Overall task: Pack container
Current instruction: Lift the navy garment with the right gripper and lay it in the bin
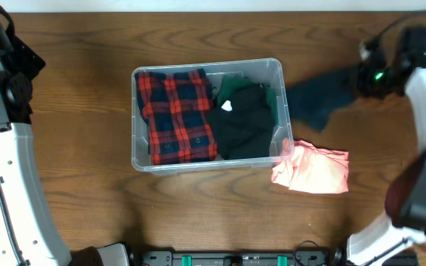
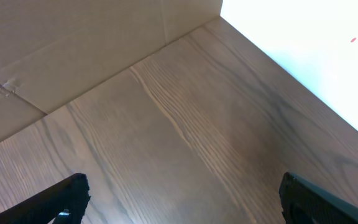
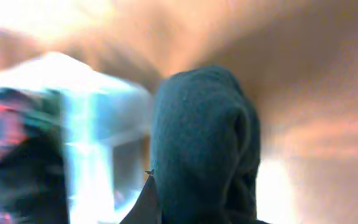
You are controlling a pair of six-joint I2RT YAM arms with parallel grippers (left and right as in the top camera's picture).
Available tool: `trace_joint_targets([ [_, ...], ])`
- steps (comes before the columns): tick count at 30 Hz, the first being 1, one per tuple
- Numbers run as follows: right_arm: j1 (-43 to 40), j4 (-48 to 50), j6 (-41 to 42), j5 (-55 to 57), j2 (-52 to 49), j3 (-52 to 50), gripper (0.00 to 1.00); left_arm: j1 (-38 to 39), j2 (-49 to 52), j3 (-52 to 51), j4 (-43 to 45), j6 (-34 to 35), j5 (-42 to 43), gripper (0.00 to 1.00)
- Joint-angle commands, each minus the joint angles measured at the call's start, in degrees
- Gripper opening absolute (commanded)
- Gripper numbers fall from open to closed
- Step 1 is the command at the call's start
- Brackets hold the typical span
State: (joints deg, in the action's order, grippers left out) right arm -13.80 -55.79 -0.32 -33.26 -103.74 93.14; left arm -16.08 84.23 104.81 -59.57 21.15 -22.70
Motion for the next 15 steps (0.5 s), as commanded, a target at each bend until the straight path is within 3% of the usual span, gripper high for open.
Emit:
trace_joint_targets([
  [1,0.1,0.9,0.2,-6.3,8.5,5.0,0.01,-0.2,0.3,0.0,0.0,0.1,-0.9,0.98],
  [9,4.9,12.1,9.9,-18.9,12.8,5.9,0.01,-0.2,0.3,0.0,0.0,0.1,-0.9,0.98],
  [15,15.3,19.2,17.1,-18.0,8.0,5.4,0.01,-0.2,0.3,0.0,0.0,0.1,-0.9,0.98],
])
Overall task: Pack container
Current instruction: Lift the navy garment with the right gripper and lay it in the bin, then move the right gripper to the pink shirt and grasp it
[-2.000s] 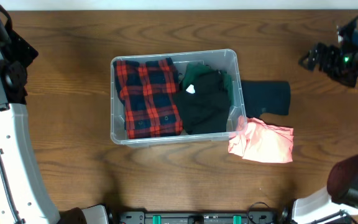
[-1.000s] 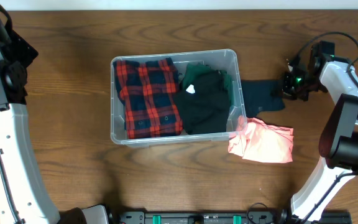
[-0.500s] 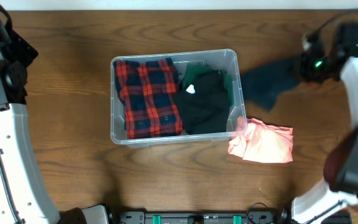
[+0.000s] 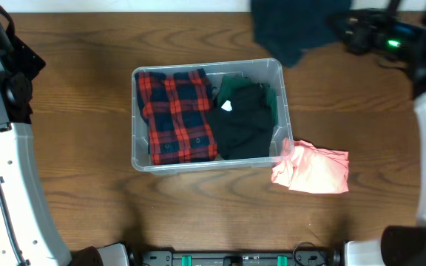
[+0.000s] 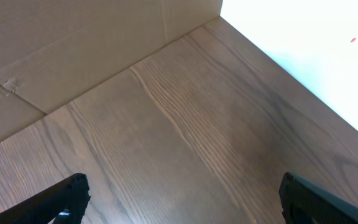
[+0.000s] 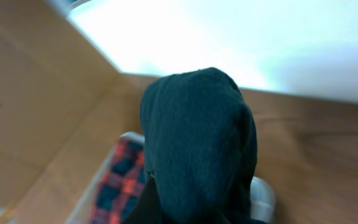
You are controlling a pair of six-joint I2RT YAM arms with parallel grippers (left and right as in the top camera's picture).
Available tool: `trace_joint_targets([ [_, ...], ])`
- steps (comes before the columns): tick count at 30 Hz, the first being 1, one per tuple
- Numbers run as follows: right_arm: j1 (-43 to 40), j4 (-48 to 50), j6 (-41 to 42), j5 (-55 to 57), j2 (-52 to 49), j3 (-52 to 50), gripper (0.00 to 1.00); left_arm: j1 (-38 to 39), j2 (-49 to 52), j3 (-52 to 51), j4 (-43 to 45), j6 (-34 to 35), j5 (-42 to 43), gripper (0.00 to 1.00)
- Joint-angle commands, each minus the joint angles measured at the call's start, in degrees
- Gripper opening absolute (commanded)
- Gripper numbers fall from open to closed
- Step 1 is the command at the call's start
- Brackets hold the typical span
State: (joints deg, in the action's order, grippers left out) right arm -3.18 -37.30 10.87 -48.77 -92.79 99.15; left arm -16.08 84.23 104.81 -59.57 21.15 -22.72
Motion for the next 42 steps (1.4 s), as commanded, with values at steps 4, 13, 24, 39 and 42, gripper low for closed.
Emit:
trace_joint_targets([
  [4,10.2,-0.5,6.9,-2.0,-7.5,-0.7,0.01,-0.2,0.3,0.0,0.0,0.1,-0.9,0.98],
  [13,15.3,-11.1,6.7,10.2,-18.4,-0.7,0.01,-0.2,0.3,0.0,0.0,0.1,-0.9,0.98],
  [24,15.1,-11.7,0.6,12.1,-22.9,0.1,0.23,-0.2,0.3,0.0,0.0,0.1,-0.9,0.98],
  [39,11.0,-16.5,-4.7,27.0,-5.9,4.8,0.59,-0.2,0.3,0.0,0.0,0.1,-0.9,0.98],
  [42,5.0,-19.9,-5.0,26.8,-2.3,4.8,0.66,-0.2,0.3,0.0,0.0,0.1,-0.9,0.98],
])
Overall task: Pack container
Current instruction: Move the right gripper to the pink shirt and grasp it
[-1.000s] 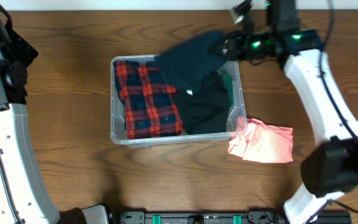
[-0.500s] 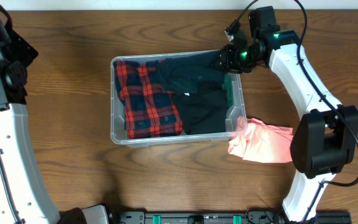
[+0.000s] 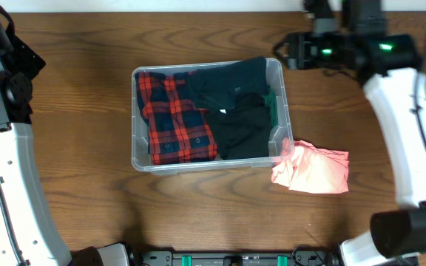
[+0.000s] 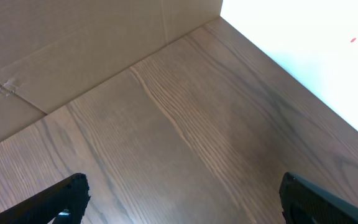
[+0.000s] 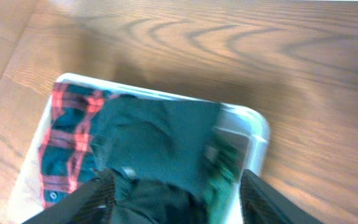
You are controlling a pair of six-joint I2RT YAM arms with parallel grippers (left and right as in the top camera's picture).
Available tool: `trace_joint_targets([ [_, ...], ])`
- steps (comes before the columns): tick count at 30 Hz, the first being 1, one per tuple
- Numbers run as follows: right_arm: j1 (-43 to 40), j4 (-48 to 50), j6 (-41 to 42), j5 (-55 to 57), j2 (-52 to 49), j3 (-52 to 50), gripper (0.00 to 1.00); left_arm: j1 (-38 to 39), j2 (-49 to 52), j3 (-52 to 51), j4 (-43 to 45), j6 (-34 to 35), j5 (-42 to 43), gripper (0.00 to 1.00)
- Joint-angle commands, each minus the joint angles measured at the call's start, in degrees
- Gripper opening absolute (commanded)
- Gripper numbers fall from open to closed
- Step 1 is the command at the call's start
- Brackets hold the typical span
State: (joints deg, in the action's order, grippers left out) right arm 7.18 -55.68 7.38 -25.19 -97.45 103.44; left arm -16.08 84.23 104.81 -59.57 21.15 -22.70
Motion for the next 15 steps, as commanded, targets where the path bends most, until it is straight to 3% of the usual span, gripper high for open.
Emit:
trace_joint_targets([
  [1,-8.3,-2.8,-1.5,2.7,3.6,0.5,0.69,-0.2,0.3,0.0,0.0,0.1,-0.9,0.98],
  [6,-22.6,-12.4,-1.5,1.8,6.9,0.5,0.97,-0.2,0.3,0.0,0.0,0.1,-0.9,0.98],
  [10,-32.9,-22.2,-3.7,1.8,6.6,-2.1,0.98,-0.2,0.3,0.0,0.0,0.1,-0.9,0.98],
  [15,-37.9,-22.6,-4.7,1.8,6.5,-13.3,0.98,-0.2,0.3,0.0,0.0,0.1,-0.9,0.98],
])
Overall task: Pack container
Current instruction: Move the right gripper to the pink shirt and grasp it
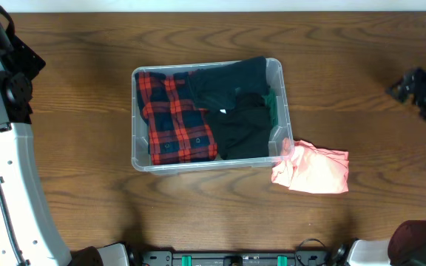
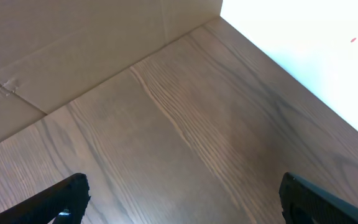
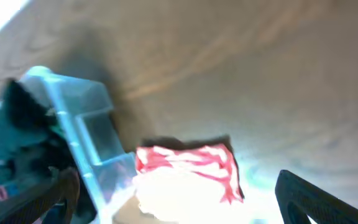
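A clear plastic container [image 1: 281, 68] sits mid-table holding a red plaid shirt [image 1: 174, 118], a dark teal garment [image 1: 228, 80] and a black garment [image 1: 242, 131] over something green. A pink garment [image 1: 313, 170] lies on the wood at the container's near right corner, also in the right wrist view as the pink garment [image 3: 185, 165]. My right gripper [image 3: 173, 199] is open and empty at the table's right edge, the pink garment lying ahead of its fingers. My left gripper [image 2: 182, 199] is open over bare wood, out of the overhead view.
The left arm's white body [image 1: 6, 170] stands along the table's left edge. A cardboard-coloured surface [image 2: 67, 43] and a white area [image 2: 316, 43] border the wood seen from the left wrist.
My right arm has gone from above the container's far right corner to the table's right edge. Its camera now faces the pink garment. The container's contents are unchanged.
My right gripper held the dark teal garment to the right of the container, then behind the container's far edge. Later the garment lay in the container with the gripper open above it. Now the right arm is at the right edge. The left arm stayed still.
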You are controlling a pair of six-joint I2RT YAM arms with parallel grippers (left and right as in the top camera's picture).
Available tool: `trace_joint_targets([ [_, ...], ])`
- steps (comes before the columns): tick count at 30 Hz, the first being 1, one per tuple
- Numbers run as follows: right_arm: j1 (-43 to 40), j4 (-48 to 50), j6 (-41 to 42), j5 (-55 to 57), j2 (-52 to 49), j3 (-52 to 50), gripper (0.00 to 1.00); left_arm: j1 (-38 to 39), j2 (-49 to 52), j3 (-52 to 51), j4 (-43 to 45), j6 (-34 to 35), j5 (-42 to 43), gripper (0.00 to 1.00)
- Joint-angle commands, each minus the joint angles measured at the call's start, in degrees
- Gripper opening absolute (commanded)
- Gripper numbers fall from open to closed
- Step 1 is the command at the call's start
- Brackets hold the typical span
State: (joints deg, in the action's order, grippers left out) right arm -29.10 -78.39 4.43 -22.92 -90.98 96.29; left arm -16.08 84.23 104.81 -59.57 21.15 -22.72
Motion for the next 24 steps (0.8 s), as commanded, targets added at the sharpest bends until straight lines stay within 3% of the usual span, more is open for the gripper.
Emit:
trace_joint_targets([
  [1,-1.8,0.9,-1.7,-0.4,0.0,-9.0,0.96,-0.2,0.3,0.0,0.0,0.1,-0.9,0.98],
  [9,-0.2,11.9,0.0,0.0,0.0,-31.5,0.99,-0.2,0.3,0.0,0.0,0.1,-0.9,0.98],
  [18,2.4,20.9,-3.0,-4.9,-0.1,-45.4,0.99,-0.2,0.3,0.0,0.0,0.1,-0.9,0.98],
  [24,4.1,27.0,0.5,-3.2,-0.1,-52.4,0.97,-0.2,0.3,0.0,0.0,0.1,-0.9,0.98],
])
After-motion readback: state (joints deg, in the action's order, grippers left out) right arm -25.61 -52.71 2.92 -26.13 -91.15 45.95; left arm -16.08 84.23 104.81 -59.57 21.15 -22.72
